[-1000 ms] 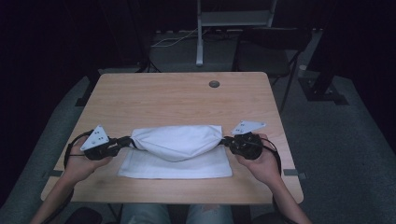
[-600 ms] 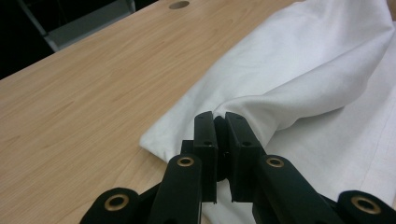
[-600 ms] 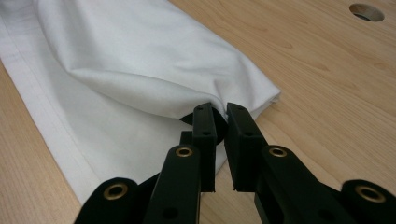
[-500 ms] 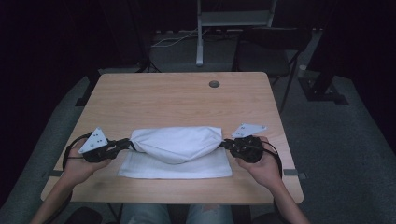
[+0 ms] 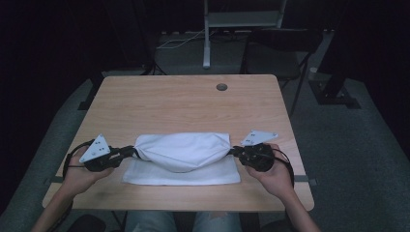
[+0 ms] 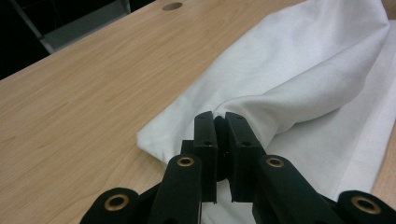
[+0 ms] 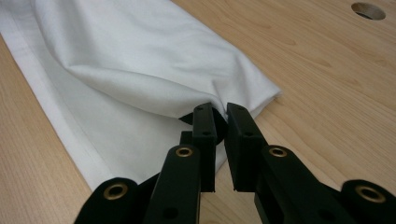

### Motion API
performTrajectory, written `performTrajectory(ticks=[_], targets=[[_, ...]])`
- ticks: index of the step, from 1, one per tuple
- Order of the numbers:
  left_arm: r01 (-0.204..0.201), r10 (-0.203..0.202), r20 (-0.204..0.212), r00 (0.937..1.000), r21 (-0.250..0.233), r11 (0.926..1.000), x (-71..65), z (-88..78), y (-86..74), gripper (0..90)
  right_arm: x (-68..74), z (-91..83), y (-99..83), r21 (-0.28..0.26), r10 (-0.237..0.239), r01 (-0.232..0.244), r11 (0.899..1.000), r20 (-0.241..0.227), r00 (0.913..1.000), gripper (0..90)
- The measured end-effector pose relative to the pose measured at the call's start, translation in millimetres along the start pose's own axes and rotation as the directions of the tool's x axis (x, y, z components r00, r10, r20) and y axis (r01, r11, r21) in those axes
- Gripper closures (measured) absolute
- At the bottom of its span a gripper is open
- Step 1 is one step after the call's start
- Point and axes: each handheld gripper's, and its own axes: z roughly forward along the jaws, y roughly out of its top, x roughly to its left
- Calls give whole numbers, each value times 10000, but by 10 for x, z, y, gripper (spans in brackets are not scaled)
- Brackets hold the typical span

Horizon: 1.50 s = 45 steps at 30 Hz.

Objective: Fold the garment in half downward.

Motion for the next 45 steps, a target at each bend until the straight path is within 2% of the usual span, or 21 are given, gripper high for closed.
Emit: performTrajectory(ticks=[9,30,45], targets=[[-113,113,24,9999,-4,9999,-40,-25,-5,844,39,-22,-18,-1,-65,65,10000,-22,10000,831],[-85,85,3,10000,-109,9999,-94,-90,-53,842,104,-54,-76,-9,-72,72,10000,-88,9999,831],[-22,12,340,9994,301,9995,-157,-35,-214,838,131,34,-198,394,-51,59,9992,-222,9997,830]])
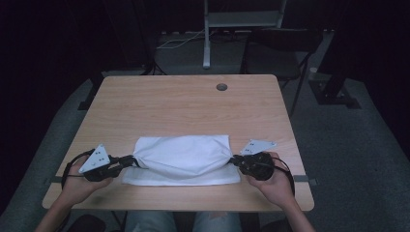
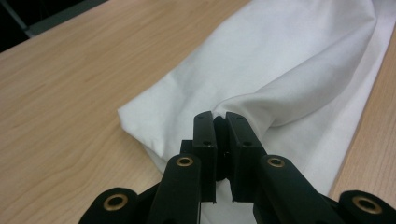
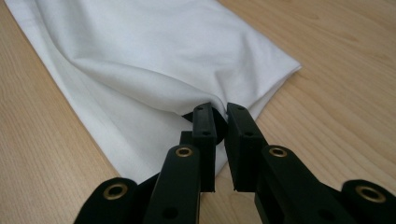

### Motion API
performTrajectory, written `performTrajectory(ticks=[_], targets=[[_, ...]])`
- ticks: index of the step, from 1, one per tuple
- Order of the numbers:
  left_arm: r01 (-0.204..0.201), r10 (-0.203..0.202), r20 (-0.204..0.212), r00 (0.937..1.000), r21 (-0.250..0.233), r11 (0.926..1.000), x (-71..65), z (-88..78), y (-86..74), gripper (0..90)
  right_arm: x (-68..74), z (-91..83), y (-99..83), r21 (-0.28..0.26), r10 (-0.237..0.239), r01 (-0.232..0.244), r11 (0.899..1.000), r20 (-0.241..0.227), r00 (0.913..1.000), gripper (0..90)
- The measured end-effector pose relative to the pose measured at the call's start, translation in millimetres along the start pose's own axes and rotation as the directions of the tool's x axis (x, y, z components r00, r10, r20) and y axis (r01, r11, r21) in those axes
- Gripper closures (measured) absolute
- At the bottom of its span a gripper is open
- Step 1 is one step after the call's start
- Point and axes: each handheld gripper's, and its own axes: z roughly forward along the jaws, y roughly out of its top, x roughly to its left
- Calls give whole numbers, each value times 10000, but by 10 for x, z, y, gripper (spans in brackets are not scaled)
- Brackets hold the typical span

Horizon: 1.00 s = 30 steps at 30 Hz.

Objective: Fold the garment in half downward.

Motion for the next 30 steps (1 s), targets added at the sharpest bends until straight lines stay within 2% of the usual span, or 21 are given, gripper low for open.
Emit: performTrajectory(ticks=[12,17,22,25,28,30], targets=[[-42,37,241,9997,237,9997,-34,19,-56,831,28,47,-88,275,10,-7,9996,-100,9999,823],[82,-87,318,9995,158,9998,-34,24,-83,806,28,52,-107,388,-8,13,9992,-142,9999,781],[45,-43,579,9983,-34,10000,-11,-11,-106,670,29,24,-109,461,-89,99,9989,-207,9997,669],[304,-275,687,9973,-416,9987,16,-73,-75,608,-1,-23,-94,271,-11,21,9996,-362,9993,638],[149,-122,491,9987,-545,9984,56,-130,-19,569,-38,-86,-42,1,150,-151,9999,-437,9989,619],[165,-137,441,9989,-641,9978,81,-139,27,564,-41,-99,3,-59,96,-98,9999,-376,9992,617]])
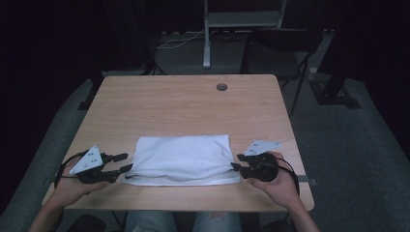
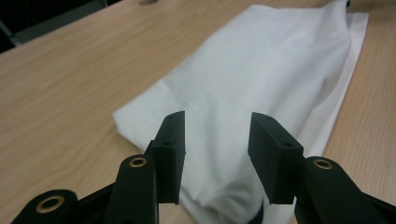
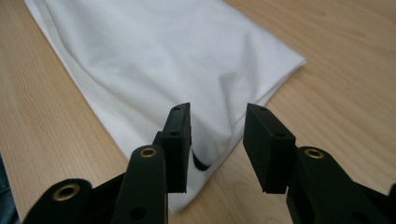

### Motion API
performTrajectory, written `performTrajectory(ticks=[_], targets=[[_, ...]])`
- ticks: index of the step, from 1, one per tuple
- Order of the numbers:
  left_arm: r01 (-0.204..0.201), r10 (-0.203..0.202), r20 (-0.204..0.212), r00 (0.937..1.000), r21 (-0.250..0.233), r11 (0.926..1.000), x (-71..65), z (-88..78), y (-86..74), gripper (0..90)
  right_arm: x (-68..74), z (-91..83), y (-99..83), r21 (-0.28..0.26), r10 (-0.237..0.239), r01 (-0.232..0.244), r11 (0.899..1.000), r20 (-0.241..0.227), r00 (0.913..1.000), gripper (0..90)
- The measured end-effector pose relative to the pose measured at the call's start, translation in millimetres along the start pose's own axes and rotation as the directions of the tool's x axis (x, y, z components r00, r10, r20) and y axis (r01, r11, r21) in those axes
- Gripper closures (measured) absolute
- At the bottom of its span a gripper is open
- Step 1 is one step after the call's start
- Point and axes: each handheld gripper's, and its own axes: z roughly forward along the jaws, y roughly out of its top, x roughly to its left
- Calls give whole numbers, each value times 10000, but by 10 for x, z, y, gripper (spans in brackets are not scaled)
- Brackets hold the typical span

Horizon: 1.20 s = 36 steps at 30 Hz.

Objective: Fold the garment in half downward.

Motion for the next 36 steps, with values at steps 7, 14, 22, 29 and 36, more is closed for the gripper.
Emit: performTrajectory(ticks=[7,14,22,29,36], targets=[[-177,161,315,9994,503,9986,-64,241,109,556,86,214,110,472,-237,236,9986,22,9997,597],[-462,358,767,9964,1384,9893,-177,453,21,555,212,418,19,1424,-533,548,9883,-143,9985,596],[-624,478,751,9960,2064,9765,-225,474,-75,555,257,423,-46,1542,-592,598,9862,-87,9982,588],[-585,447,655,9968,2263,9723,-212,483,-78,555,242,416,-59,1549,-534,542,9864,-94,9985,588],[-531,438,447,9980,2363,9702,-174,537,-51,556,205,427,-65,1497,-341,348,9881,-70,9994,567]])
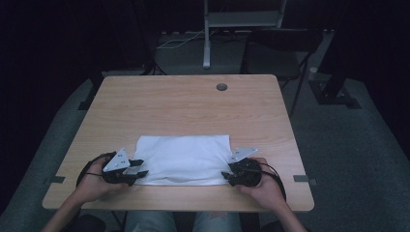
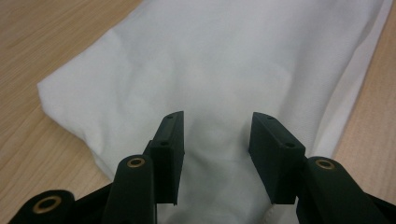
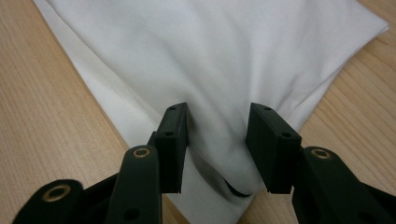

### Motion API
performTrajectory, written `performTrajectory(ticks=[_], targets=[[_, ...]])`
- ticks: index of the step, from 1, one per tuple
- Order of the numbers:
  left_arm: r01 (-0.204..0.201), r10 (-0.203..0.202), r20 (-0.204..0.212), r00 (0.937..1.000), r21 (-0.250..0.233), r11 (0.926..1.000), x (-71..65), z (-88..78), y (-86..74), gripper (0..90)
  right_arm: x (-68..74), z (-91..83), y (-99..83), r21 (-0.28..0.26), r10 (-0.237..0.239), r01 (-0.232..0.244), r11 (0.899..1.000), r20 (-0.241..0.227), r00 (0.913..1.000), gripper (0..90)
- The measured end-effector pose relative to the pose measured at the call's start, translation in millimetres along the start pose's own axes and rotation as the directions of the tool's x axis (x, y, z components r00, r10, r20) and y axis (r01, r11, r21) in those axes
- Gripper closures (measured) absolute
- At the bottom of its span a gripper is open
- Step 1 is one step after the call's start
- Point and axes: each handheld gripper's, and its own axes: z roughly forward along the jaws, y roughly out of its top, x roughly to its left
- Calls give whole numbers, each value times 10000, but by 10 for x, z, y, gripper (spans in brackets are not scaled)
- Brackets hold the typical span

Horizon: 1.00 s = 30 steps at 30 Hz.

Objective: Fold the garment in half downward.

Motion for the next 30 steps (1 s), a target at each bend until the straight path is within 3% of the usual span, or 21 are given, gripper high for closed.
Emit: performTrajectory(ticks=[13,17,22,28,30], targets=[[153,-152,-375,9992,32,9999,144,191,143,556,-228,68,70,57,477,-479,9988,215,9986,566],[265,-267,-472,9985,-53,9996,201,215,203,521,-262,83,149,282,519,-526,9982,271,9983,521],[686,-722,-491,9962,-714,9951,186,209,427,444,-163,91,380,-319,693,-693,9971,-14,9976,464],[110,-116,-116,9999,-536,9985,-47,371,623,423,47,333,667,-128,318,-321,9994,-230,9992,426],[-46,40,-159,9999,-401,9992,-107,431,646,424,88,426,714,-24,377,-378,9993,-268,9989,420]])
